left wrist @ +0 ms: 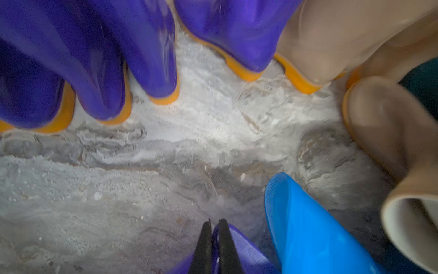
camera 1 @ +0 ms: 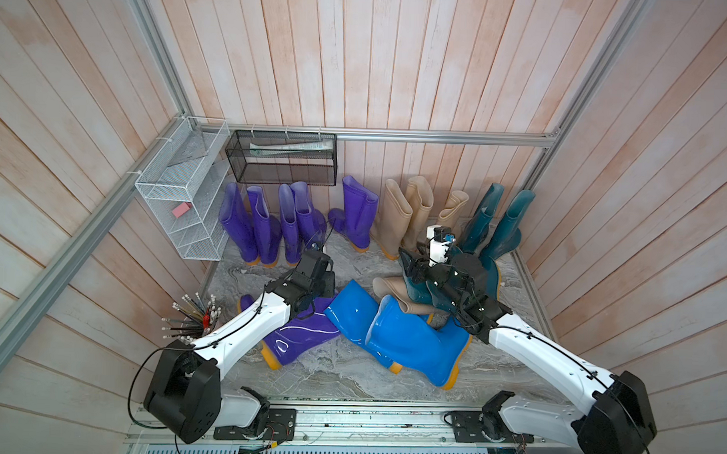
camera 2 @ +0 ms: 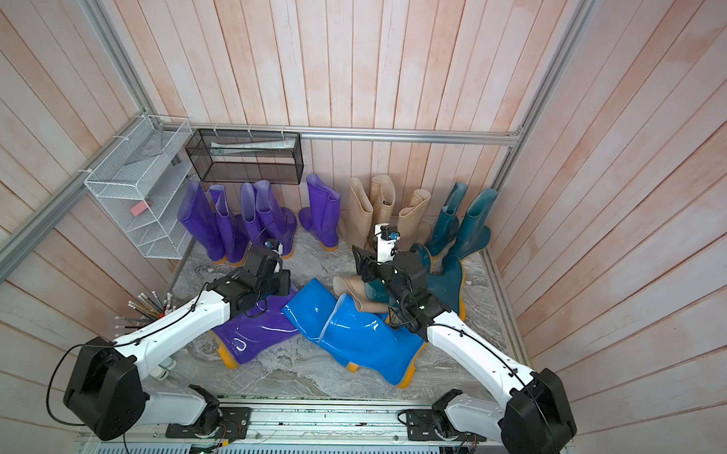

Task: Match and arrange rain boots in pairs
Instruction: Adjust the rain boot at the center of the board.

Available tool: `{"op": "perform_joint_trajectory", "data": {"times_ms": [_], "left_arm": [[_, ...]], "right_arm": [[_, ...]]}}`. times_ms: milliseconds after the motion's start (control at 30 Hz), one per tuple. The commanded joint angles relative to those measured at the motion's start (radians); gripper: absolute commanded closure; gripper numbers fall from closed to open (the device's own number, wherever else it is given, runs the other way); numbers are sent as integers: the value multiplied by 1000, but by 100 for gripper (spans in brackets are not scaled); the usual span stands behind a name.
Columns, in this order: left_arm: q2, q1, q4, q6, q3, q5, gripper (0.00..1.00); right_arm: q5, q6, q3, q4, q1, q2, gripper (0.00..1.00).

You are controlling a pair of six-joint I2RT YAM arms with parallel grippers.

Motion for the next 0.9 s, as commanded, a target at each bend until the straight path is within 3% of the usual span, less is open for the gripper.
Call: {"op": "perform_joint_trajectory", "data": {"times_ms": [0,167,267,467,567,867], "left_arm": [[-55,1,4,60,77,16,100],[-97,3,1,80,104,71,100],[-129,2,30,84,99,159,100],[-194,5,49,101,125,337,100],[-226,24,44,118,146,415,100],[-311,242,110,20,119,839,100]], "right_arm": [[-25,5,8,24,27,-13,39],[-67,-21,29,32,72,-8,39],[-106,-40,46,38,97,0,39],[-299,-21,67,87,112,21,35],[-308,-57,80,78,134,28,35],[-332,-42,82,88,137,14,33]]}}
